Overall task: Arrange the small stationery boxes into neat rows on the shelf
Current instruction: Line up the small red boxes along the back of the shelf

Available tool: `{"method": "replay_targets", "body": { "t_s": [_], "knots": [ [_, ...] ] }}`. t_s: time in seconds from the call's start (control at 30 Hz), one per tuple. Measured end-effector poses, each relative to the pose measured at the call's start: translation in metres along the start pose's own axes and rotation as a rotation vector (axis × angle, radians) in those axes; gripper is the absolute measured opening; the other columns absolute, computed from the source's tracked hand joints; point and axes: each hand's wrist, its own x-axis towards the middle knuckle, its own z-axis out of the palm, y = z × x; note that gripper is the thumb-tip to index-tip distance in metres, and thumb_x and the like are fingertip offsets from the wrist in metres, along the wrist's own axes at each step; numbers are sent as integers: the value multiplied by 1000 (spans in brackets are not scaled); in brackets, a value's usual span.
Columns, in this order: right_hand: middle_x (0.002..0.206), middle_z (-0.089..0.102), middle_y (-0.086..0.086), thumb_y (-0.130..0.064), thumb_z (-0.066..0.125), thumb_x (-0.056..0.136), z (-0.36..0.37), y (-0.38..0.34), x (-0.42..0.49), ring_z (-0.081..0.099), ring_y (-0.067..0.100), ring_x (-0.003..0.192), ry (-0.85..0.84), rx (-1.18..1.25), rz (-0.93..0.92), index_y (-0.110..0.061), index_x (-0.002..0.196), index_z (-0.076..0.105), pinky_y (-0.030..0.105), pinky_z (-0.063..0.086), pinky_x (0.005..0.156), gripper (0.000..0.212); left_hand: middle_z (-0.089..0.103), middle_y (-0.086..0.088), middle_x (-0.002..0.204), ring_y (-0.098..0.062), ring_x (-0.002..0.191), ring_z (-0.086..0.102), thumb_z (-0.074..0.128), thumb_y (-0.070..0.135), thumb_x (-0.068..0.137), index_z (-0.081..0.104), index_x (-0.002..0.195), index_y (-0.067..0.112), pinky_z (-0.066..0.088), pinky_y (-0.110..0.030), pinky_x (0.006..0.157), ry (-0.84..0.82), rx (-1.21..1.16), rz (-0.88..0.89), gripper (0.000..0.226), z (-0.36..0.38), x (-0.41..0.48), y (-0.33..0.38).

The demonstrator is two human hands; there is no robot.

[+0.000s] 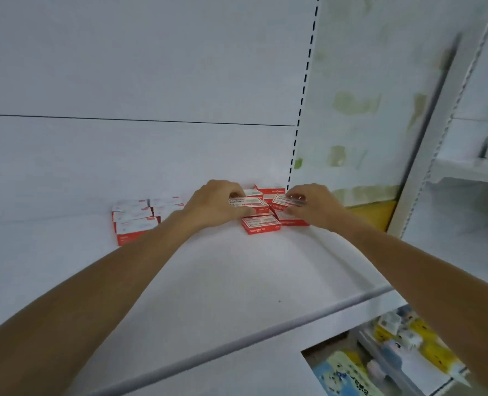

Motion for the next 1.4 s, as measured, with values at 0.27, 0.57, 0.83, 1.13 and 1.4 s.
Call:
{"method": "replay_targets", "body": {
  "t_s": [0.27,0.57,0.83,1.13,1.4],
  "knots": [
    [110,65,9,-26,66,81,8,25,33,60,22,95,-79,57,-188,-11,115,59,28,46,82,38,64,4,105,-13,86,57,68,50,73,58,105,26,40,-25,68,87,18,-169,41,23,6,21],
    [113,62,6,-21,59,79,11,29,39,55,22,101,-149,83,-212,-16,106,65,37,46,88,28,53,4,107,-13,99,50,64,52,75,59,106,25,43,-33,84,34,155,-173,42,45,7,23],
    [111,60,6,-18,57,84,15,-61,42,50,20,104,-26,235,-437,-12,108,62,28,36,84,25,55,3,102,-10,86,52,63,39,81,62,102,20,40,-25,77,157,141,-298,28,-9,-56,-8],
    [114,59,0,-21,55,84,55,-295,9,49,16,105,-121,406,-775,-16,113,58,24,35,83,30,59,4,102,-11,84,57,61,33,83,60,101,21,47,-28,81,372,287,-640,22,-153,-248,-79],
    [123,55,4,-23,53,87,91,-487,-69,50,19,112,-316,461,-990,-18,129,48,30,39,91,42,61,-2,104,-13,82,58,61,26,84,61,103,16,46,-27,80,502,427,-886,21,-248,-429,-109]
  ]
}}
